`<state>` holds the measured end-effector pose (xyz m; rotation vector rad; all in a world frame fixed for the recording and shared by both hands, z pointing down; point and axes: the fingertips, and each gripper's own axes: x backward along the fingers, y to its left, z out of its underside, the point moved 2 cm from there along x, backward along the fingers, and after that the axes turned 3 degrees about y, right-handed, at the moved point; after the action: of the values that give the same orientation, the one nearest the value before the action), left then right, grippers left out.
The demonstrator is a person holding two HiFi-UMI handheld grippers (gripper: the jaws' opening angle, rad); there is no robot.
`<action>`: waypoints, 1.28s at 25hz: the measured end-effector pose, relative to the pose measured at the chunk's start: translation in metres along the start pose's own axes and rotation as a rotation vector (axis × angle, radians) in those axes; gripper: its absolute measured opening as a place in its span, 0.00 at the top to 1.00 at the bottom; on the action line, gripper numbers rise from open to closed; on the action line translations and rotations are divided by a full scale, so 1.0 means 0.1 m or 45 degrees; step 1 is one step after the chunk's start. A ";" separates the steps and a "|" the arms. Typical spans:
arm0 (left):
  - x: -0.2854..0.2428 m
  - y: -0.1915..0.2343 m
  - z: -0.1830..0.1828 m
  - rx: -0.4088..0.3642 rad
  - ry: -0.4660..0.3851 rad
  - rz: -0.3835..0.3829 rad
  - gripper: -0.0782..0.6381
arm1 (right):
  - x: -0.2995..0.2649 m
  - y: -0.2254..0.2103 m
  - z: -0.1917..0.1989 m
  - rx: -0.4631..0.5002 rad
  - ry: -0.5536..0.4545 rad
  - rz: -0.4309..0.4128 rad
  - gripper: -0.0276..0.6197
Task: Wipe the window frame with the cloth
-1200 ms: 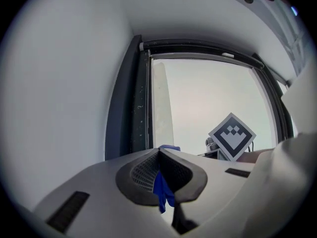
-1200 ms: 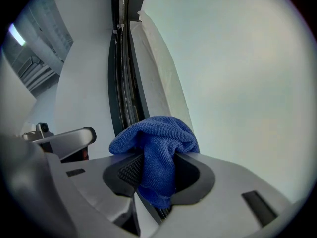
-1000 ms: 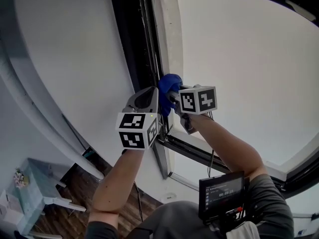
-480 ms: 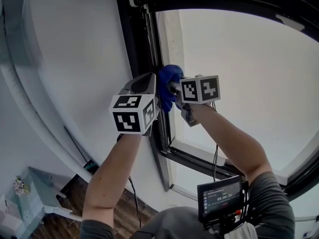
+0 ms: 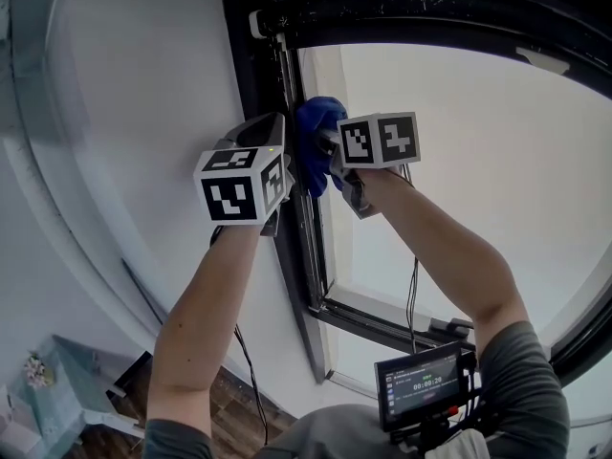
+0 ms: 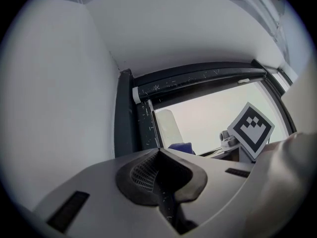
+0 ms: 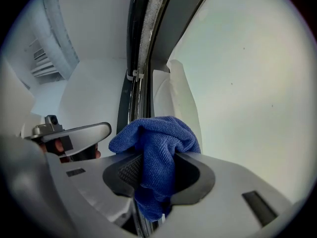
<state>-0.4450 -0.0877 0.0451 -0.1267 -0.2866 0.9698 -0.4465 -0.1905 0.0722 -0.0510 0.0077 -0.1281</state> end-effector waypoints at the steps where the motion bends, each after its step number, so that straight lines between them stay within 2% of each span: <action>1: -0.01 0.02 -0.06 0.000 -0.009 -0.005 0.88 | 0.01 0.00 -0.06 0.002 -0.013 0.002 0.73; 6: -0.04 0.08 -0.30 -0.029 -0.052 -0.025 0.88 | 0.02 0.05 -0.38 0.073 -0.097 0.036 0.73; 12: -0.09 0.11 -0.50 -0.012 -0.089 -0.027 0.88 | 0.04 0.07 -0.67 0.069 -0.188 0.065 0.73; 20: -0.06 0.12 -0.53 -0.035 -0.095 -0.015 0.88 | 0.05 0.09 -0.96 0.073 -0.286 0.076 0.73; 27: 0.05 0.00 -0.43 -0.061 -0.121 0.015 0.88 | 0.22 0.18 -0.83 0.088 -0.296 0.049 0.73; 32: 0.16 -0.15 -0.37 -0.034 -0.148 0.050 0.88 | 0.47 0.27 -0.71 0.113 -0.288 0.011 0.73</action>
<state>-0.4140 -0.0825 0.0163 -0.1003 -0.4052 1.0144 -0.3968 -0.1730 0.0000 0.0231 -0.2235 -0.1134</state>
